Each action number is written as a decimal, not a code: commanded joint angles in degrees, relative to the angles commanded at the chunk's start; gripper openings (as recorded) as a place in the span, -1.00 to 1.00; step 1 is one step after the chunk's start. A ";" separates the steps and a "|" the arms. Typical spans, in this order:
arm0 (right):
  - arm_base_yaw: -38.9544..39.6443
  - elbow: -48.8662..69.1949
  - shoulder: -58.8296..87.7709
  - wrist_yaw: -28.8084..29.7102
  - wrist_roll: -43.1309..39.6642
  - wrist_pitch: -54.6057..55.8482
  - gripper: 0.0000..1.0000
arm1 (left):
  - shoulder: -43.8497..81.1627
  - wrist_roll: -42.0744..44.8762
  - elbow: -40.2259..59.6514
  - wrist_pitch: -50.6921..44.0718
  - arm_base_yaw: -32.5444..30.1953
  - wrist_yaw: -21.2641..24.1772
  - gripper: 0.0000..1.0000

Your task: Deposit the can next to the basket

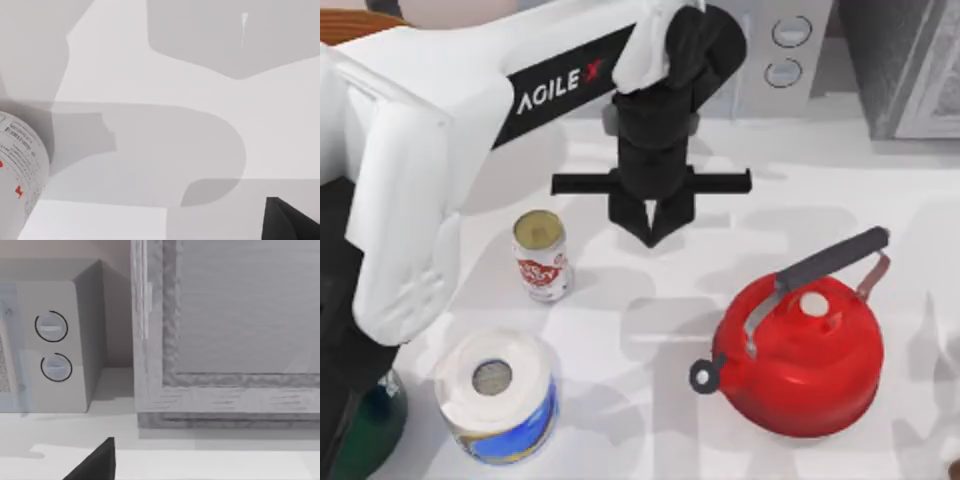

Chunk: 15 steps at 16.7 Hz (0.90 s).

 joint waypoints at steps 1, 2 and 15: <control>0.00 0.00 0.00 0.00 0.00 0.00 1.00 | 0.00 0.00 0.00 0.00 0.00 0.00 -0.40; 0.00 0.00 0.00 0.00 0.00 0.00 1.00 | 0.00 0.00 0.00 0.00 0.00 0.00 -0.25; 0.00 0.00 0.00 0.00 0.00 0.00 1.00 | 0.00 0.00 0.00 0.00 0.00 0.00 1.00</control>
